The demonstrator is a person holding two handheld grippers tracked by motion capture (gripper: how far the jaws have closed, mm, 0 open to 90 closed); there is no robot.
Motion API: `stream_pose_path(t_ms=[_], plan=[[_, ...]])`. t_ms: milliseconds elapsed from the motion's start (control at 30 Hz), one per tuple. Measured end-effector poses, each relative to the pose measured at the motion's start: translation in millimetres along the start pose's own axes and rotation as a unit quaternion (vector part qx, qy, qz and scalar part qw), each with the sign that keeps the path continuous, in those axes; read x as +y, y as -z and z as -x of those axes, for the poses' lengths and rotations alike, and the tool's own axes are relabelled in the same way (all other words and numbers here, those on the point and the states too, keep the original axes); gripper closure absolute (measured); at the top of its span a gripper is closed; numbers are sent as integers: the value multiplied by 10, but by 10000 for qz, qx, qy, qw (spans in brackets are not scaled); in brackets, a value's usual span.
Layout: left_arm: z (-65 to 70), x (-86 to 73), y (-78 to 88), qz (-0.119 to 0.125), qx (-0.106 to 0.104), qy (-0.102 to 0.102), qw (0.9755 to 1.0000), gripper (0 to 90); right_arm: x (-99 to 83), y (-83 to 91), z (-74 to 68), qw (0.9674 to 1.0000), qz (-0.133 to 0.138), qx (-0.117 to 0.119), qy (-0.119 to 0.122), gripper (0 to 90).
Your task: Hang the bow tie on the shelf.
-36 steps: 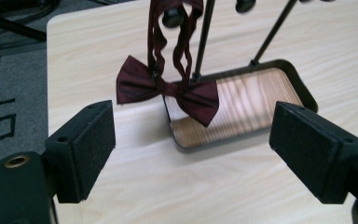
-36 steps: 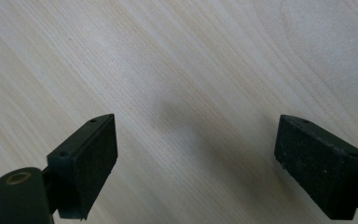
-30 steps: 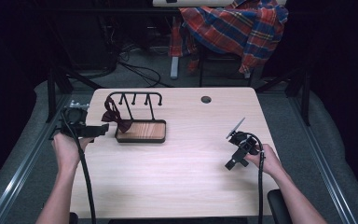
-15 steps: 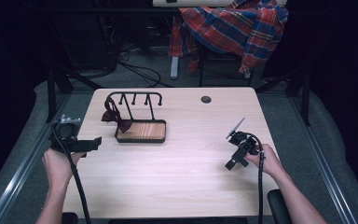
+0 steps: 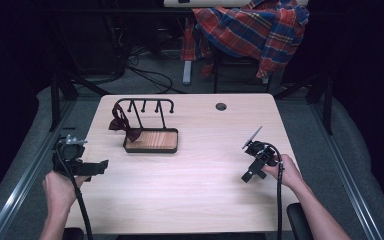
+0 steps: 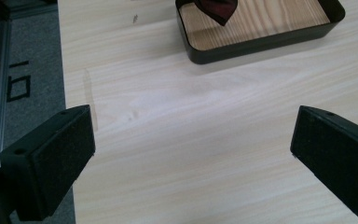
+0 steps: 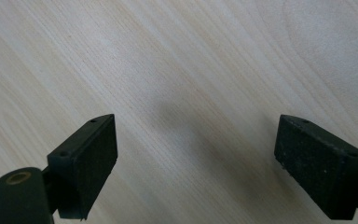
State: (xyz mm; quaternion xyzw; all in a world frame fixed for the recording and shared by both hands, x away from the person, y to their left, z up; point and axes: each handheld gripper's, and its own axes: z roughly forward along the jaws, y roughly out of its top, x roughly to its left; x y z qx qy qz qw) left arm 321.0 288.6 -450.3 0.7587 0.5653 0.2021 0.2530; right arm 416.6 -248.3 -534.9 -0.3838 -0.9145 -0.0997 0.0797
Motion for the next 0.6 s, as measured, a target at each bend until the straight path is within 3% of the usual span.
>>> stream_pose_path(t_ms=[433, 500, 533, 600], plan=[[-10, -356, -77, -142, -138, 81, 9998, 0, 3, 4, -7, 9999, 31, -106, -10, 115], [-8, -431, -120, -156, -126, 79, 9998, 0, -11, -14, -19, 9994, 281, -123, -133, 104], [-9, -453, -139, -169, -140, 41, 9998, 0, 8, 33, 5, 9999, 41, -154, 42, 98], [-11, -467, -170, -160, -122, -25, 9998, 0, -12, 14, -13, 9991, 381, -95, -158, 66]])
